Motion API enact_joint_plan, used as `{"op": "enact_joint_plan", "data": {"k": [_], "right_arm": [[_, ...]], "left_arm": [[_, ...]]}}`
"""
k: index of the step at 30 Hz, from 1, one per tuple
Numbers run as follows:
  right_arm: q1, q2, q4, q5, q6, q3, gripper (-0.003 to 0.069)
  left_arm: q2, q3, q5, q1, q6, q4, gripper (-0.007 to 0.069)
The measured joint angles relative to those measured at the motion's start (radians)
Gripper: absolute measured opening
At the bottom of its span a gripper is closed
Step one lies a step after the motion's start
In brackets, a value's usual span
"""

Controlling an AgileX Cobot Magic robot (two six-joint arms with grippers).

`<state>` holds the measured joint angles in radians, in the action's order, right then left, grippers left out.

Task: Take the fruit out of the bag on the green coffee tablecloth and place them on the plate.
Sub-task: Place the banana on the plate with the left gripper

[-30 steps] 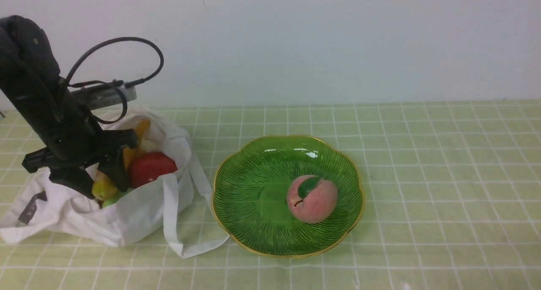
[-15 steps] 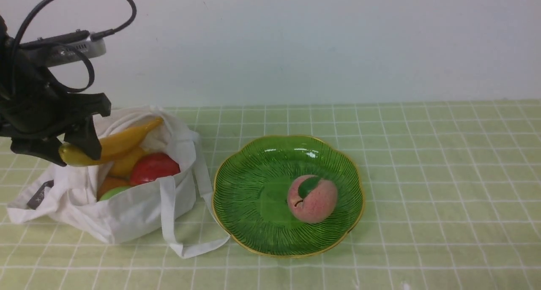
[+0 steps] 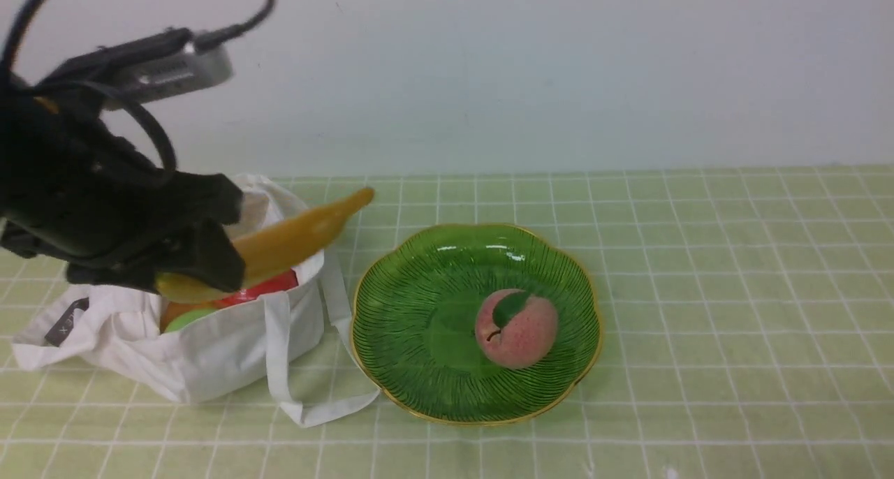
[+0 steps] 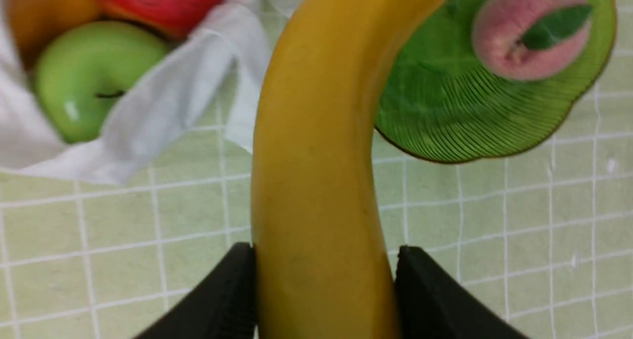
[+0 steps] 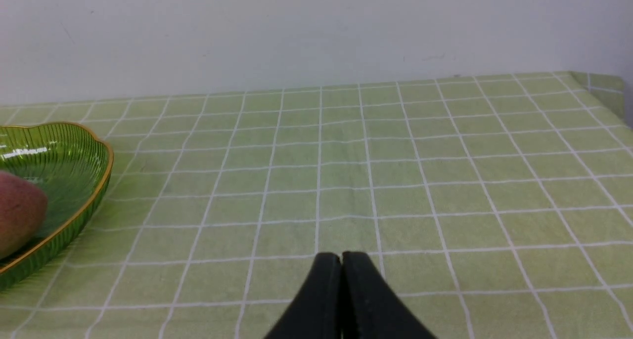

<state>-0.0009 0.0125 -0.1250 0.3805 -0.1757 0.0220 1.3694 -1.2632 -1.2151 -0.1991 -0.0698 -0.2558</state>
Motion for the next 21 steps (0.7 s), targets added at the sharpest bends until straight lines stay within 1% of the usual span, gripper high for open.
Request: {"op": "enact_joint_plan", "data": {"k": [2, 3, 7, 10, 13, 20, 21], "right_arm": [[0.0, 0.0, 0.0, 0.0, 0.0, 0.0, -0.001], [0.0, 0.0, 0.0, 0.0, 0.0, 0.0, -0.001], [0.0, 0.0, 0.0, 0.0, 0.0, 0.0, -0.001], [0.0, 0.0, 0.0, 0.0, 0.0, 0.0, -0.001], [0.0, 0.0, 0.0, 0.0, 0.0, 0.0, -0.001], [0.0, 0.0, 0.0, 0.0, 0.0, 0.0, -0.001], [0.0, 0.0, 0.0, 0.0, 0.0, 0.0, -0.001]], "left_arm": [[0.027, 0.0, 0.026, -0.037, 0.001, 0.001, 0.0321], [0.073, 0.001, 0.069, -0.077, 0.002, 0.0, 0.0321], [0.187, 0.003, 0.173, -0.133, 0.002, -0.037, 0.0321], [0.271, 0.004, 0.27, -0.156, 0.004, -0.076, 0.0321], [0.355, -0.011, 0.364, -0.162, 0.007, -0.087, 0.0321], [0.462, -0.056, 0.41, -0.162, 0.01, -0.108, 0.0321], [0.478, -0.063, 0.414, -0.162, 0.01, -0.109, 0.0332]]}}
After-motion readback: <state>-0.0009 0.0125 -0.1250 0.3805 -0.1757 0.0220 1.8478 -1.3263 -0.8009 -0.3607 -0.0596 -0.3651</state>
